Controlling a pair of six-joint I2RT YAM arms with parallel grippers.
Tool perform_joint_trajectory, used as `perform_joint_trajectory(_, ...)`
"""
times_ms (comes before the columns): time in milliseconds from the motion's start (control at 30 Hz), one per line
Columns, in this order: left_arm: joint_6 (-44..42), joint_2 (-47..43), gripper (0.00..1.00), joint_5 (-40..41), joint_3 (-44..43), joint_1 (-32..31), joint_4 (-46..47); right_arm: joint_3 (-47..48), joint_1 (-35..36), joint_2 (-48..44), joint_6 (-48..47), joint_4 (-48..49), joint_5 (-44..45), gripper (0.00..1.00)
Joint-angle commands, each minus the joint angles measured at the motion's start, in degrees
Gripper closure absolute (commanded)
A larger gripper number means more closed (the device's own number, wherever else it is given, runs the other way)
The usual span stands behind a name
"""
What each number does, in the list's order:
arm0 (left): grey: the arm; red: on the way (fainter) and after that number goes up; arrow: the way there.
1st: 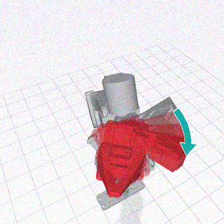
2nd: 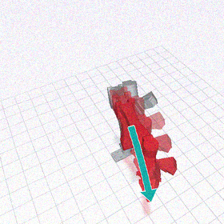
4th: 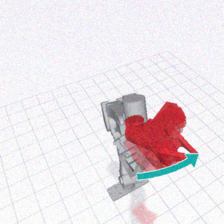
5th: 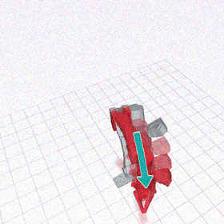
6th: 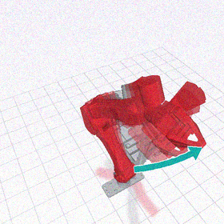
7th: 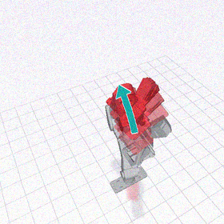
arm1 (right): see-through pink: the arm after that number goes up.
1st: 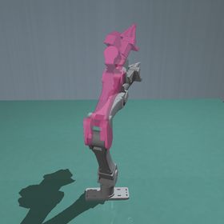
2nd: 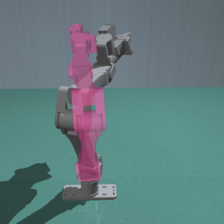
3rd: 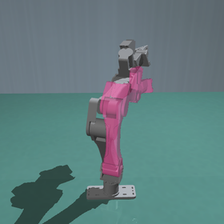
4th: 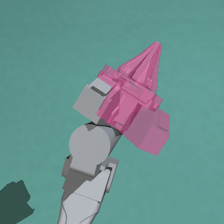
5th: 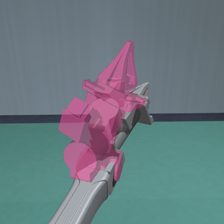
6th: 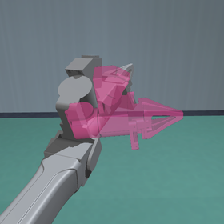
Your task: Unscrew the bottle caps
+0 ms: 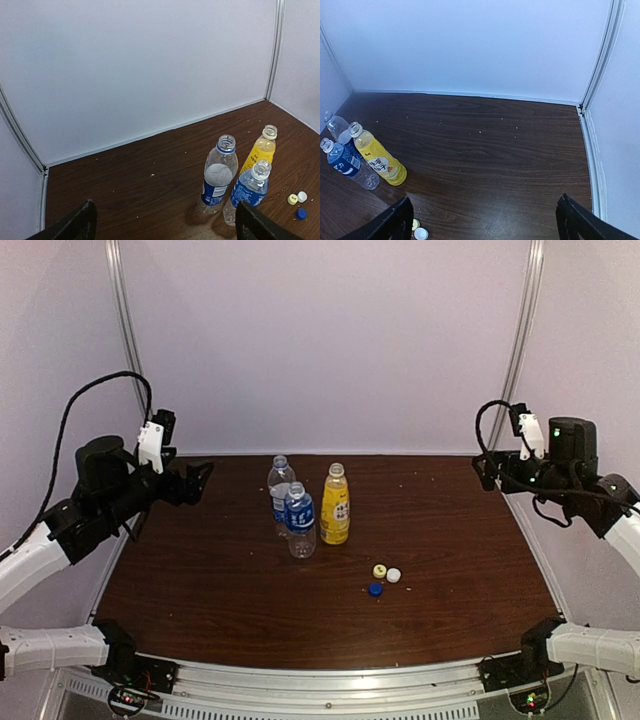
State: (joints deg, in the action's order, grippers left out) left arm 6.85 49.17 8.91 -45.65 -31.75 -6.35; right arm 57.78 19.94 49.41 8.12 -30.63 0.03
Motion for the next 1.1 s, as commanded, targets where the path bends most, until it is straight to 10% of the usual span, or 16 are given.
perform_joint_trajectory(0,-1.8,-1.7,0.02,5.2,-3.6,-0.8,-2.4,-0.1,-0.3,-1.0,0.6,-2.7,0.5,0.00)
perform_joint_trajectory(1067,-2.8,-16.6,0.02,6.0,8.1,-0.8,-7.4,-6.4,-0.2,-9.7,0.3,-2.2,-1.6,0.00)
